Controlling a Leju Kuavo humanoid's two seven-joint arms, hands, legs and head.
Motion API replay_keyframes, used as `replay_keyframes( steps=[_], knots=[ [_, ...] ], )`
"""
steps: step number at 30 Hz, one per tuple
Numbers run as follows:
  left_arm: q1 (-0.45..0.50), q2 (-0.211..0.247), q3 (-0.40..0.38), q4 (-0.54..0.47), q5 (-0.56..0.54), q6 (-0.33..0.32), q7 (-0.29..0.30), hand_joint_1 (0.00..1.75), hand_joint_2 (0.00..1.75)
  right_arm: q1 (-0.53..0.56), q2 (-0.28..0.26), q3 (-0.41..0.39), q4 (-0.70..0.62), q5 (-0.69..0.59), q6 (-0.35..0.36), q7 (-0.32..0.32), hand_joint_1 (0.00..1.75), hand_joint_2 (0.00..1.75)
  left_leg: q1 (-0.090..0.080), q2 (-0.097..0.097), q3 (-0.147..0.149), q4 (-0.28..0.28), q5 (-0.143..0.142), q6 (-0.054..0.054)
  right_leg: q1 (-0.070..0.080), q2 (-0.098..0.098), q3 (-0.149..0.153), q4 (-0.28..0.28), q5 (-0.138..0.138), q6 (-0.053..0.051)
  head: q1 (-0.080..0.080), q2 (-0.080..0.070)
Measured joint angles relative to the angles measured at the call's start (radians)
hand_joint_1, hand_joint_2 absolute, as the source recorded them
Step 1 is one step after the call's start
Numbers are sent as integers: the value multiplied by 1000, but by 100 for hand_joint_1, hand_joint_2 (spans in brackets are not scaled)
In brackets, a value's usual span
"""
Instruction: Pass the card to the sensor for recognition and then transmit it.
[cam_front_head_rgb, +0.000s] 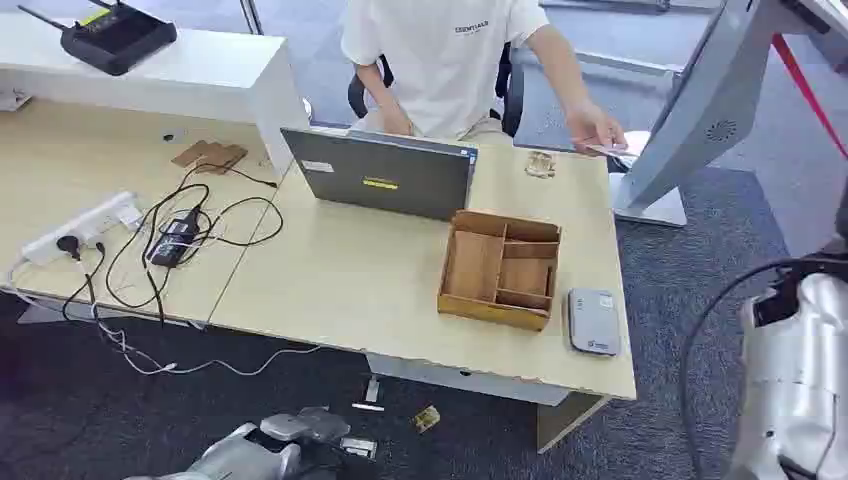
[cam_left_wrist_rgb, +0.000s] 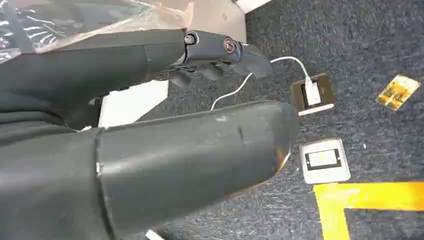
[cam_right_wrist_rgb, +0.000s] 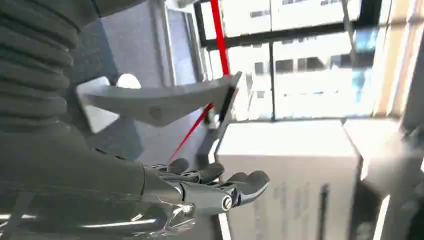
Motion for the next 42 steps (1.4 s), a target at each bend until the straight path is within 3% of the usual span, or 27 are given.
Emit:
replay_keyframes(
  steps=[4,7,10,14,22,29,30,32,33,42],
  knots=[
    [0,-6,0,0,-19,-8,-13,0,0,-25,39,121,-10,225,11,-26,0,175,0,0,0,0,0,0,0,0,-1,0,0,0,0,0],
    [-1,-11,-1,0,-42,-13,-27,0,0,-55,52,212,0,496,1,0,0,175,0,0,-1,0,0,0,0,0,-1,0,0,0,0,0],
    [-6,-20,-2,0,-58,-19,-35,0,0,-101,71,308,56,736,-29,22,0,175,0,1,-1,0,0,0,0,0,-2,0,0,0,0,0],
    [-8,-28,-2,0,-74,-22,-41,0,0,-163,104,407,169,951,-62,49,0,175,0,0,-2,0,0,0,0,0,-2,0,0,0,0,0],
    [-8,-39,-3,0,-87,-29,-50,0,0,-235,154,517,358,1039,-42,84,0,175,0,-1,-3,0,0,0,0,0,-3,-1,0,0,0,0],
    [-7,-43,-5,1,-95,-29,-57,0,0,-241,166,542,437,1027,-42,90,0,175,0,0,-3,0,0,0,0,0,-4,-1,0,0,0,0],
    [-7,-43,-5,1,-95,-29,-57,0,0,-241,166,542,444,1023,-44,90,162,175,0,0,-3,0,0,0,0,0,-4,-1,0,0,1,0],
    [-6,-45,-6,1,-98,-29,-58,0,0,-241,166,542,458,1015,-45,90,164,175,0,0,-3,0,0,0,0,0,-4,-1,0,0,0,0],
    [-6,-47,-6,1,-101,-29,-60,0,0,-241,166,542,463,1009,-45,89,175,175,0,0,-3,1,0,0,0,0,-4,-1,0,0,0,0],
    [0,-53,-13,1,-116,-29,-72,0,0,-242,162,540,489,957,-47,68,175,175,0,1,-3,1,0,0,0,0,-5,-1,0,0,0,0]
  ],
)
